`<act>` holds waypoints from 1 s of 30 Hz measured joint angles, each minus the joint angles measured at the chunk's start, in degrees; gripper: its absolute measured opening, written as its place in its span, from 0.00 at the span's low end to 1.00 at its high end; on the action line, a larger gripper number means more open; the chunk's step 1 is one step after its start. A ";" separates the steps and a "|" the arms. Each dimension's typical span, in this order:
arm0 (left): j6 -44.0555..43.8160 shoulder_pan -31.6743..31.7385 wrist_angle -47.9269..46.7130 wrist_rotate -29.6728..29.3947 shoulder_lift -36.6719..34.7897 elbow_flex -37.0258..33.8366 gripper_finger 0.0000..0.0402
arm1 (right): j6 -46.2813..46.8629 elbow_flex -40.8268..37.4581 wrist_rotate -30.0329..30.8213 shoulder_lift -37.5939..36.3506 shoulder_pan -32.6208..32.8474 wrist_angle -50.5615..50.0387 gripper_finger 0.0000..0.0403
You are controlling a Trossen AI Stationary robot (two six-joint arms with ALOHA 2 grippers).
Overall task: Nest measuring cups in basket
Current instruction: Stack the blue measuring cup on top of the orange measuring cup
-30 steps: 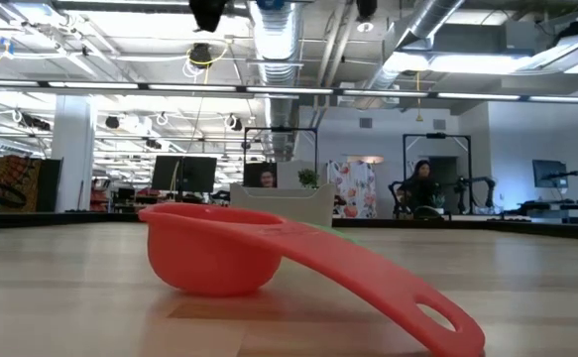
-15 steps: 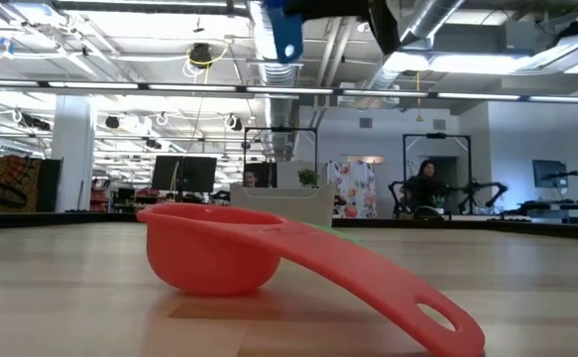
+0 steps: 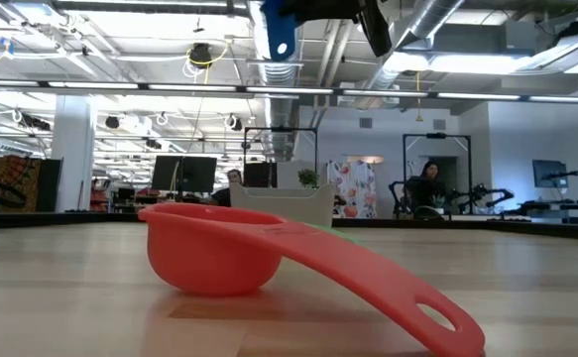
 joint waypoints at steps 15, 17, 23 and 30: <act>3.62 -1.79 1.24 -6.92 -0.22 0.00 0.21 | -1.97 0.03 -0.78 0.03 0.19 -0.21 0.04; 3.67 -1.86 1.27 -7.98 -0.20 0.00 0.23 | -2.42 0.03 -1.06 0.01 0.20 -0.22 0.03; 3.38 -1.22 0.23 -4.50 -0.20 0.00 0.27 | -2.75 0.01 -1.40 0.01 0.20 -0.27 0.04; -1.53 1.12 -3.94 0.28 -0.20 0.02 0.23 | -2.97 -0.07 -5.37 0.04 0.11 -0.60 0.02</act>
